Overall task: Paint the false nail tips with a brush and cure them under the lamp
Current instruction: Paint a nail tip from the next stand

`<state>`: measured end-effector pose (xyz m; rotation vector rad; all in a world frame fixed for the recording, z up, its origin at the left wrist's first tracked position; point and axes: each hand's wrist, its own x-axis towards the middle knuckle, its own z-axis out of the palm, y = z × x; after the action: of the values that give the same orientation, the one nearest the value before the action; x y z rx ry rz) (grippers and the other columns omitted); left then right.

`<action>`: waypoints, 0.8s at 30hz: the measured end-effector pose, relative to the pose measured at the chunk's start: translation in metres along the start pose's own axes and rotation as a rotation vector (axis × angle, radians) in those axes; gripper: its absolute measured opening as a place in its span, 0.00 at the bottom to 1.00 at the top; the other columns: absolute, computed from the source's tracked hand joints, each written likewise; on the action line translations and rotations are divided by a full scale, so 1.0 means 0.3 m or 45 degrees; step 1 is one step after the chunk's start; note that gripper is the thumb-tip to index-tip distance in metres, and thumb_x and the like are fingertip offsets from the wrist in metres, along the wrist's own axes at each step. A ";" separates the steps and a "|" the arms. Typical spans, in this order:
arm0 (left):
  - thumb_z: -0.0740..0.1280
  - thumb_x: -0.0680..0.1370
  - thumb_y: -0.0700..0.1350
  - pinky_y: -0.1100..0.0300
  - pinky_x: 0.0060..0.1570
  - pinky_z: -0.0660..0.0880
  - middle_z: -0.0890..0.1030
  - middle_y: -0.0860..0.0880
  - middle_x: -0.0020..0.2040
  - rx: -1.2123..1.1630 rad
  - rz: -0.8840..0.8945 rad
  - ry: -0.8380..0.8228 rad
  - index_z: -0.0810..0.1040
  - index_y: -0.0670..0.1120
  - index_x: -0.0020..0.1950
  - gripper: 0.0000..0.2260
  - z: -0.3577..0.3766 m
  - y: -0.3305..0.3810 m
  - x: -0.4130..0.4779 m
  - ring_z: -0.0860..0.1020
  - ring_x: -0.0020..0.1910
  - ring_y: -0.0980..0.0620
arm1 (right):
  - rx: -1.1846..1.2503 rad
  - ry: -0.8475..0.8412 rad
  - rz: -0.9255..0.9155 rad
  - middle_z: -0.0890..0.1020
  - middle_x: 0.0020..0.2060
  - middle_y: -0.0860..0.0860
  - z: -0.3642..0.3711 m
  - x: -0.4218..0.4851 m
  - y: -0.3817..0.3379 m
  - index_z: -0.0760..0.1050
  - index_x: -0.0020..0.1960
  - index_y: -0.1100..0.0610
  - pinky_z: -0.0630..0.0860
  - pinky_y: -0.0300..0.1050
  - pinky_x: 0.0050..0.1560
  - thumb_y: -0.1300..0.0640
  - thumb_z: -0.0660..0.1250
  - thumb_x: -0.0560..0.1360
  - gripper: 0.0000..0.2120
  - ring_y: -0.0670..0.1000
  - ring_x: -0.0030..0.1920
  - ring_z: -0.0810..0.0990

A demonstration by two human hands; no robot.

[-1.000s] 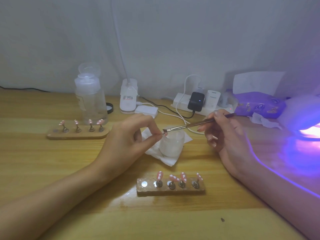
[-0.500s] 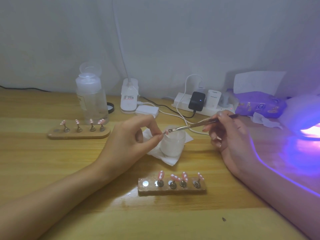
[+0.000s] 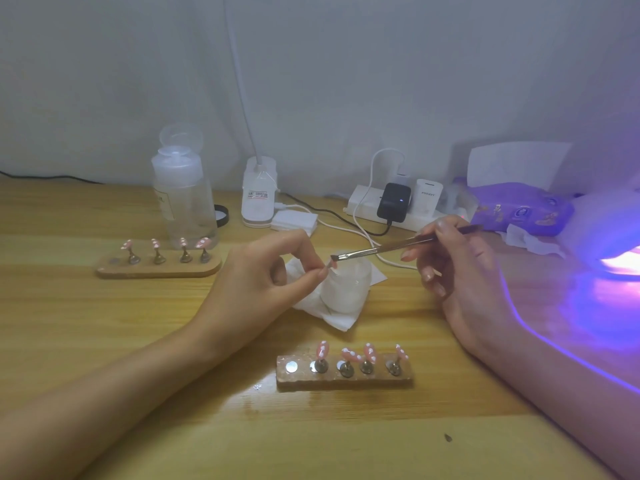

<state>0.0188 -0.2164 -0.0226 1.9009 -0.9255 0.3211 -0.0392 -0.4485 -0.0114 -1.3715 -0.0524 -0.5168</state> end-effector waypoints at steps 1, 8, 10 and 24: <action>0.74 0.75 0.42 0.70 0.29 0.61 0.74 0.64 0.29 -0.008 -0.008 -0.001 0.78 0.49 0.39 0.07 0.000 -0.002 0.000 0.65 0.25 0.57 | -0.027 -0.009 0.007 0.83 0.32 0.53 0.001 -0.001 0.002 0.77 0.38 0.48 0.63 0.32 0.22 0.53 0.60 0.82 0.15 0.44 0.25 0.71; 0.74 0.76 0.43 0.68 0.28 0.61 0.74 0.63 0.29 -0.043 -0.017 -0.013 0.79 0.48 0.40 0.06 -0.001 0.000 0.001 0.64 0.25 0.58 | -0.059 0.060 0.024 0.83 0.31 0.53 -0.007 -0.002 0.008 0.75 0.40 0.52 0.61 0.33 0.22 0.56 0.59 0.83 0.14 0.44 0.24 0.70; 0.74 0.76 0.42 0.69 0.28 0.61 0.75 0.64 0.30 -0.035 -0.009 -0.013 0.79 0.48 0.40 0.06 -0.002 0.002 0.002 0.64 0.25 0.57 | -0.002 0.033 -0.026 0.83 0.32 0.53 -0.004 -0.004 0.005 0.76 0.38 0.49 0.61 0.33 0.22 0.54 0.59 0.82 0.14 0.44 0.24 0.70; 0.74 0.76 0.42 0.70 0.28 0.61 0.74 0.64 0.29 -0.056 -0.031 -0.019 0.79 0.47 0.40 0.06 -0.001 0.003 0.000 0.64 0.24 0.57 | -0.040 0.097 -0.052 0.82 0.30 0.53 -0.004 -0.010 -0.003 0.75 0.39 0.50 0.59 0.34 0.23 0.56 0.59 0.82 0.14 0.44 0.24 0.69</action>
<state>0.0182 -0.2163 -0.0220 1.8754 -0.9113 0.2706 -0.0424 -0.4487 -0.0119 -1.3827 -0.0101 -0.6060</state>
